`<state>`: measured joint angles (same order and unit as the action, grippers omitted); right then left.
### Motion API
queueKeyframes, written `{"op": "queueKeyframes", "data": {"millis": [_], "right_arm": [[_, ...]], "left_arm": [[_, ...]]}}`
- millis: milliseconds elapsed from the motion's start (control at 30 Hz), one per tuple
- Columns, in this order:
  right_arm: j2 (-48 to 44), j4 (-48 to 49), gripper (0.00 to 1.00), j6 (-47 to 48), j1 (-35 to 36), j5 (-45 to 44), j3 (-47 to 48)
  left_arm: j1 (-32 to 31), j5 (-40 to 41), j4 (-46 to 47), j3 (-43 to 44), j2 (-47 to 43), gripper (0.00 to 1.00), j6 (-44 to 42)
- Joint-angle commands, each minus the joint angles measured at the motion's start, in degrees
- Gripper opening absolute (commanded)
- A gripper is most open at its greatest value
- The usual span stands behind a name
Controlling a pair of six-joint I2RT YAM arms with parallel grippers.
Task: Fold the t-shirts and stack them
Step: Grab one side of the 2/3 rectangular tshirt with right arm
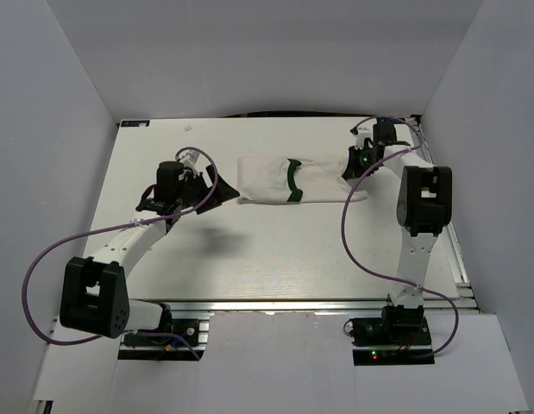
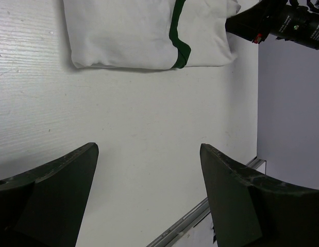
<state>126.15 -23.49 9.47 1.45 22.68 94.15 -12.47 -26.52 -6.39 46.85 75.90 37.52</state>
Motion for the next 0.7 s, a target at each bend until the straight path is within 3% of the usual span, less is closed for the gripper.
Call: {"op": "queueKeyframes", "data": {"millis": [0,333,667], "right_arm": [[-2.04,-0.16,0.0,-0.34,-0.66,5.09,0.51],[-12.23,-1.12,0.0,-0.6,-0.14,11.51,0.95],[-11.8,-2.8,0.0,-3.06,7.06,13.88,6.3]], "left_arm": [[0.25,-1.16,0.77,0.35,-1.9,0.91,-0.34],[0.34,-4.41,3.84,4.56,6.71,0.9,-2.71],[0.34,-6.17,5.95,14.75,22.44,0.86,-4.56]]}}
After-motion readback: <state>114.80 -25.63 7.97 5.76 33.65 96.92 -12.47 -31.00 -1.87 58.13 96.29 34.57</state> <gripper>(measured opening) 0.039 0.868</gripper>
